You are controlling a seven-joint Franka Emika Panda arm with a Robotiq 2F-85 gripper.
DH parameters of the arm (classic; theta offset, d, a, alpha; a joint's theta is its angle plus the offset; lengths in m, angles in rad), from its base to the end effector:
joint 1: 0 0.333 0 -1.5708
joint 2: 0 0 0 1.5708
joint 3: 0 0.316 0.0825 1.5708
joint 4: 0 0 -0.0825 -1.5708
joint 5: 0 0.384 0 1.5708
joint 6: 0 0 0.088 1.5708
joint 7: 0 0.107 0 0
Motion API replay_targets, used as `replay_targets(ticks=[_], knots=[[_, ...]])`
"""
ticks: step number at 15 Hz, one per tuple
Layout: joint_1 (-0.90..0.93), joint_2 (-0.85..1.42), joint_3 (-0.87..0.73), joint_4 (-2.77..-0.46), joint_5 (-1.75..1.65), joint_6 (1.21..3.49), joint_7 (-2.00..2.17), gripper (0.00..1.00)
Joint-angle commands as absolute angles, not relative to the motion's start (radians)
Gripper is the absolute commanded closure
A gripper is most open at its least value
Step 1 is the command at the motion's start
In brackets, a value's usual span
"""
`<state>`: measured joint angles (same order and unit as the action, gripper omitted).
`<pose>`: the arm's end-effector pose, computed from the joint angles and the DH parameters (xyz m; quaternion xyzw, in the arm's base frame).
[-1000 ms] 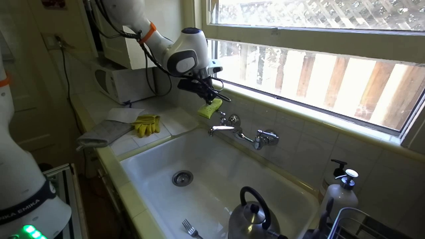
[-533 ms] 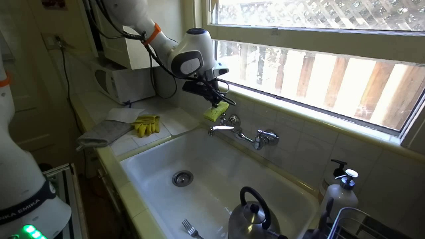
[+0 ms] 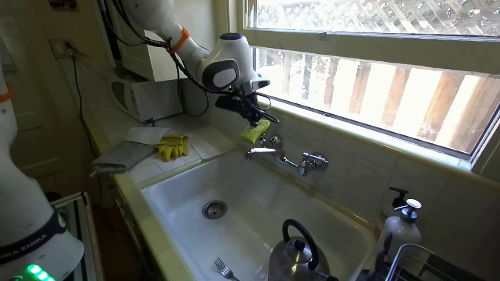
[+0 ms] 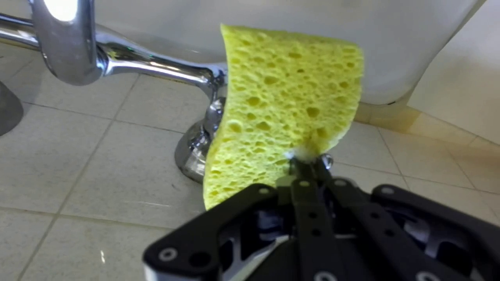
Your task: Use the yellow sponge to clean the left tap
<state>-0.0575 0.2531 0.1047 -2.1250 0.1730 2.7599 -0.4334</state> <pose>0.6049 0.0194 0.3316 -0.9674 -0.1581 -0.1967 0.0220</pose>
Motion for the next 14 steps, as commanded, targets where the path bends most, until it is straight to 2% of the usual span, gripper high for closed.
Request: replay_targets(ticks=[1, 7, 14], knots=[[-0.035, 0.242, 0.125, -2.141, 0.145, 2.756, -0.398, 0.99], [-0.017, 0.248, 0.135, -2.134, 0.131, 2.755, -0.397, 0.99], [-0.052, 0.247, 0.064, -2.142, 0.092, 2.752, -0.366, 0.99]])
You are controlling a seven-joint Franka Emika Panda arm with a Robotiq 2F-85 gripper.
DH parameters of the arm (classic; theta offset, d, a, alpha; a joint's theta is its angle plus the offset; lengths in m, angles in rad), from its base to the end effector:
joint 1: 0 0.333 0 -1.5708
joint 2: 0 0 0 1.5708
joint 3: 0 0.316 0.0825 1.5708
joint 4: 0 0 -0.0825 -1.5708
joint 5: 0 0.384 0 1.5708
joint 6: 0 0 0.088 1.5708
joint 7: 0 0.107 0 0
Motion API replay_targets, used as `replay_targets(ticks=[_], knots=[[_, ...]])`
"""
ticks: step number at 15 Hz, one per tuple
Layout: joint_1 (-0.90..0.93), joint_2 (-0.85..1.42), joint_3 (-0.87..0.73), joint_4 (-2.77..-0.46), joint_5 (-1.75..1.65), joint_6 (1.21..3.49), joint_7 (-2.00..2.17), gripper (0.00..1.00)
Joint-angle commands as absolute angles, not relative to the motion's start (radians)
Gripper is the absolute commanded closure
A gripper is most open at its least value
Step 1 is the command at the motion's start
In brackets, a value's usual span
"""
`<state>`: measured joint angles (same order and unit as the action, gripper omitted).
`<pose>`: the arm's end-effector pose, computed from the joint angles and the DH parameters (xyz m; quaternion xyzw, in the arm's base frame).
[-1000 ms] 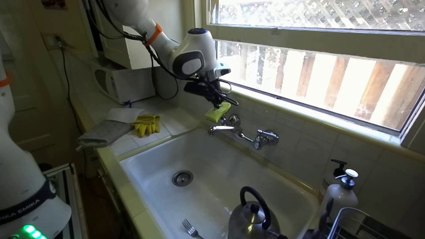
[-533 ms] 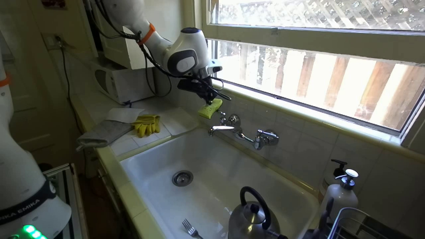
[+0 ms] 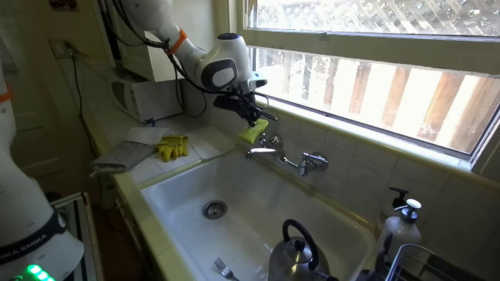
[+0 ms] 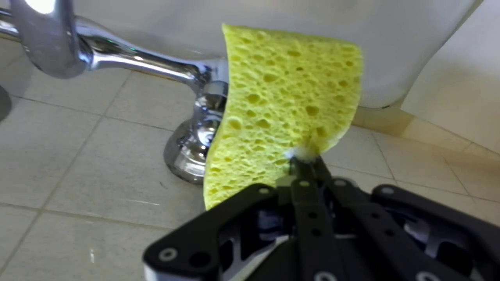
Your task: Use the yellow sponge to clean the left tap
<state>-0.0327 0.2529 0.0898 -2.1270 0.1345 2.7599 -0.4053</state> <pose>0.6042 0.0273 0.3308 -0.9668 -0.1660 -0.1936 0.0138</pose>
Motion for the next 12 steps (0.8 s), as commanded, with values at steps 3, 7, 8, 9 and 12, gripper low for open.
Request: replay_targets(ticks=[3, 7, 8, 9, 12], knots=[[-0.063, 0.248, 0.055, -2.139, 0.096, 2.749, -0.367, 0.99], [-0.051, 0.243, 0.072, -2.141, 0.102, 2.743, -0.366, 0.99], [-0.049, 0.242, 0.078, -2.141, 0.103, 2.743, -0.369, 0.99], [-0.045, 0.243, 0.086, -2.140, 0.105, 2.743, -0.370, 0.99], [-0.027, 0.245, 0.103, -2.141, 0.097, 2.746, -0.363, 0.99]])
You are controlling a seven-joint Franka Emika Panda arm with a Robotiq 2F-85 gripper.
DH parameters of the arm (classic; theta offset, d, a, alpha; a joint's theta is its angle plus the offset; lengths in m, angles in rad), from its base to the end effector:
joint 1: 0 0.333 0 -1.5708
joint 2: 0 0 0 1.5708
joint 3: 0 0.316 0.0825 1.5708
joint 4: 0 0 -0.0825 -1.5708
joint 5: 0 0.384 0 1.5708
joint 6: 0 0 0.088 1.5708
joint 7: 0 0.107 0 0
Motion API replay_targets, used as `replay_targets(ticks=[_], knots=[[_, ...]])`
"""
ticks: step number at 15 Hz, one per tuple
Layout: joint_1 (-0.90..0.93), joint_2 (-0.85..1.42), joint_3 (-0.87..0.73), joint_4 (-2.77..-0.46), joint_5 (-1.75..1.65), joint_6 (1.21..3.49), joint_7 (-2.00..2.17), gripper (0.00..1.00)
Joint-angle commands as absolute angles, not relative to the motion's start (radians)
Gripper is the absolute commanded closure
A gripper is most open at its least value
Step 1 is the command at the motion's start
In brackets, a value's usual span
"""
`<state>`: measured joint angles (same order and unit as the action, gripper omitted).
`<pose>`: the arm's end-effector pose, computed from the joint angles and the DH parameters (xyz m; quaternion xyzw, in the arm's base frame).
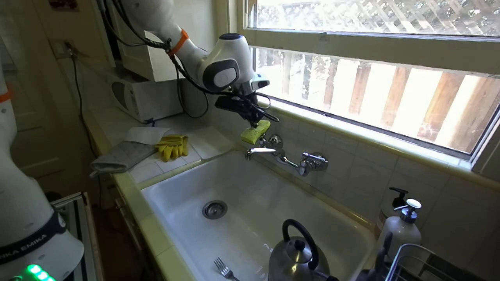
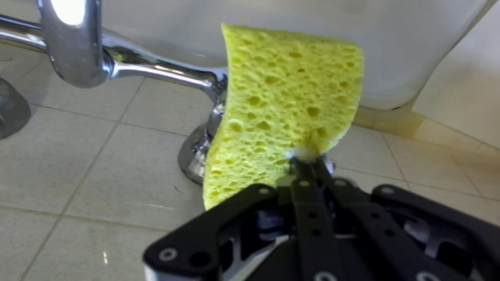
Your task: Use the yellow sponge to clean the left tap
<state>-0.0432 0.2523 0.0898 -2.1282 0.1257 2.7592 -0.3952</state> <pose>0.6041 0.0213 0.3306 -0.9681 -0.1597 -0.1927 0.0115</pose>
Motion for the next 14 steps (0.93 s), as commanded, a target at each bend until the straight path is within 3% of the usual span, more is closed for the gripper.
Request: replay_targets(ticks=[1, 14], knots=[[-0.024, 0.243, 0.108, -2.141, 0.097, 2.740, -0.362, 0.99], [-0.035, 0.241, 0.062, -2.158, 0.067, 2.749, -0.327, 0.99]])
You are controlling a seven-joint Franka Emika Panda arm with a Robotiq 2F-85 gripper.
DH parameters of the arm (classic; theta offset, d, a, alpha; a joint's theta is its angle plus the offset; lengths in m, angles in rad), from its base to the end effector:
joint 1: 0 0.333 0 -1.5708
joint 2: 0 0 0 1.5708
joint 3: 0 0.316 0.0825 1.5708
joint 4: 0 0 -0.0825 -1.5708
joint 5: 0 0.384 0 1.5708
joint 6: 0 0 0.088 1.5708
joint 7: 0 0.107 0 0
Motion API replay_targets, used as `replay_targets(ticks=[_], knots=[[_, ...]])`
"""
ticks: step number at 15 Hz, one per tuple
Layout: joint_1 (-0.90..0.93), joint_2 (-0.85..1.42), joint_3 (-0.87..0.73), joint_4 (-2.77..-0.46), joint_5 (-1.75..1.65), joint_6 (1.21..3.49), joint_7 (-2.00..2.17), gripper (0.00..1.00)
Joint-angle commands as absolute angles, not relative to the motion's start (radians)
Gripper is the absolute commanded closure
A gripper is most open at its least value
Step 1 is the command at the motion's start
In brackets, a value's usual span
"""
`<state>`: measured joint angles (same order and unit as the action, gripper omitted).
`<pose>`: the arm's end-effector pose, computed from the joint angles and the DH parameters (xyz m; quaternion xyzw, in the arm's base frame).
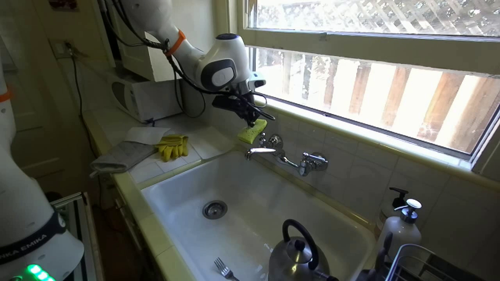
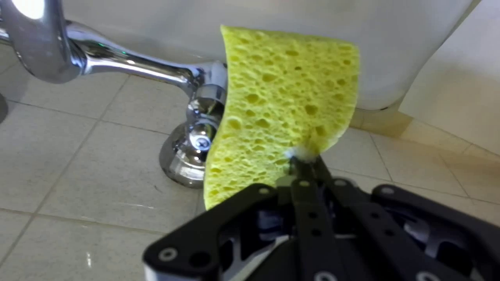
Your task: Use the yellow sponge to clean the left tap
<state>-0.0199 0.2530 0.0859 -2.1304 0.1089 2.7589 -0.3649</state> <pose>0.6029 0.0337 0.3292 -0.9683 -0.1616 -0.1902 0.0115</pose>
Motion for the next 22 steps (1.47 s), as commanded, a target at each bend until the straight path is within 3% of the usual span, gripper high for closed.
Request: replay_targets(ticks=[1, 12, 22], knots=[[-0.039, 0.245, 0.054, -2.160, 0.065, 2.753, -0.323, 0.99], [-0.056, 0.199, 0.024, -2.186, 0.056, 2.700, -0.300, 0.99], [-0.043, 0.062, 0.023, -2.244, 0.069, 2.427, -0.352, 0.99]])
